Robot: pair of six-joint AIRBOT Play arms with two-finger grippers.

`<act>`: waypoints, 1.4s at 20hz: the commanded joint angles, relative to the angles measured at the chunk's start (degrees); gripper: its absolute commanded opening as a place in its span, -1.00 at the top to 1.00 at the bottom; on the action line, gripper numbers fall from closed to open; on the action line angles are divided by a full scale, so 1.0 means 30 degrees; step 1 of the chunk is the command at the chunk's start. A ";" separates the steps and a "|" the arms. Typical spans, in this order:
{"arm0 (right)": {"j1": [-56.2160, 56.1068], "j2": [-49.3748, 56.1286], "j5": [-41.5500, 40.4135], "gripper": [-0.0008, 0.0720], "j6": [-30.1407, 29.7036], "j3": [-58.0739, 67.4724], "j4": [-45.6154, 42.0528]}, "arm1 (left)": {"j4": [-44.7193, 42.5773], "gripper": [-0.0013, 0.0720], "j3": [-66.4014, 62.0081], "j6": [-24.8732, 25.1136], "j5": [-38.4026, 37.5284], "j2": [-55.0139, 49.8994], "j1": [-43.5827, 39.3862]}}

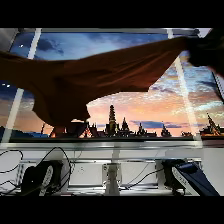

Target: Fold the clothes and pants, and hang the long-sleeved shirts on hangers.

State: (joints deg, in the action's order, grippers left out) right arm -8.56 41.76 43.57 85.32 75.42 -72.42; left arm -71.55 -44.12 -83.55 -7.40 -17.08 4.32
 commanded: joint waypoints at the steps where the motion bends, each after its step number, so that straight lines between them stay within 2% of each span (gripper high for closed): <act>1: 0.0000 -0.2739 0.0444 0.92 0.1406 0.1559 -0.3453 | 0.0597 0.92 -0.0299 -0.0153 0.1683 0.3337 0.0022; 8: 0.0000 -0.6098 0.3133 0.92 0.1406 0.2324 -0.3395 | 0.3876 0.92 -0.1209 -0.0146 0.1239 0.6885 0.0022; 13: 0.0000 -0.5734 0.4248 0.93 0.1399 0.2113 -0.3410 | 0.3869 0.92 -0.1173 -0.0146 -0.1800 0.6273 0.0022; 18: 0.0000 -0.1515 0.4284 0.92 0.1406 0.1217 -0.3366 | 0.3993 0.92 -0.1173 -0.0146 -0.2783 0.0772 0.0015; 22: 0.0000 0.3534 0.4182 0.92 0.1406 0.1005 -0.3308 | 0.6317 0.92 -0.1173 -0.0146 -0.3468 -0.5333 -0.0022; 25: 0.0000 0.7184 0.2929 0.92 0.1406 0.1013 -0.3373 | 0.7868 0.92 -0.1180 -0.0138 -0.3016 -0.9836 -0.0095; 28: 0.0000 1.0265 0.0539 0.92 0.1413 0.1013 -0.3381 | 0.9333 0.92 -0.1202 -0.0138 -0.0969 -1.3384 -0.0984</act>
State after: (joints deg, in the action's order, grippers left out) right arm -8.56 63.72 51.44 89.56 78.48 -82.56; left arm -48.69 -47.64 -83.99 -14.83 -46.76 3.09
